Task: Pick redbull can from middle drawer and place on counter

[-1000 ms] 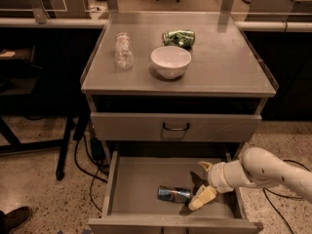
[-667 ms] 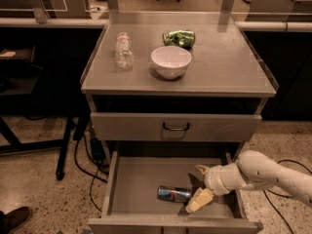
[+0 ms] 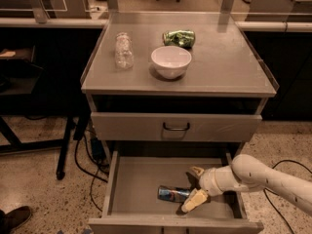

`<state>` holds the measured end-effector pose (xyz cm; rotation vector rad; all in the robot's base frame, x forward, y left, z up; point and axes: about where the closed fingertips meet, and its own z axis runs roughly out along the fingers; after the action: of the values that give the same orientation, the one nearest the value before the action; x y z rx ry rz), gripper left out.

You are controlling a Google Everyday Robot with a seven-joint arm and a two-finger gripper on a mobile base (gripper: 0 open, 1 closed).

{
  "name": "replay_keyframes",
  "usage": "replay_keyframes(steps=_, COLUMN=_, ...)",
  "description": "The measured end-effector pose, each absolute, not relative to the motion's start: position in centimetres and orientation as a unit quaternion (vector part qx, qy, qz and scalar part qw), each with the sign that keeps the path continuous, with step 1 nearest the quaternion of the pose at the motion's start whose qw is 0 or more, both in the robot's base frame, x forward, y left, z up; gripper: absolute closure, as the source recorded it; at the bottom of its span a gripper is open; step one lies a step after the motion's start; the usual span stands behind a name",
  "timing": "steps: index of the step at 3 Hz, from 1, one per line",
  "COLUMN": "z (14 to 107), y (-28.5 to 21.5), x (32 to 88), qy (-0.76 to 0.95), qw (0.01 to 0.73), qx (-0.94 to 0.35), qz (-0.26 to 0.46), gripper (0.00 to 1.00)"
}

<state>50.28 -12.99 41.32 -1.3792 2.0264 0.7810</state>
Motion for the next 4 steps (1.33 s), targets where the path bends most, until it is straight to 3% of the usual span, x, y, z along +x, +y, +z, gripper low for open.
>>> replay_keyframes(steps=3, z=38.0, y=-11.9, x=51.9, qy=0.748, qw=0.303, qx=-0.495, qz=0.322, gripper=0.00)
replay_keyframes(steps=4, z=34.8, y=-11.0, x=49.7, qy=0.755, qw=0.288, qx=-0.485, qz=0.336, gripper=0.00)
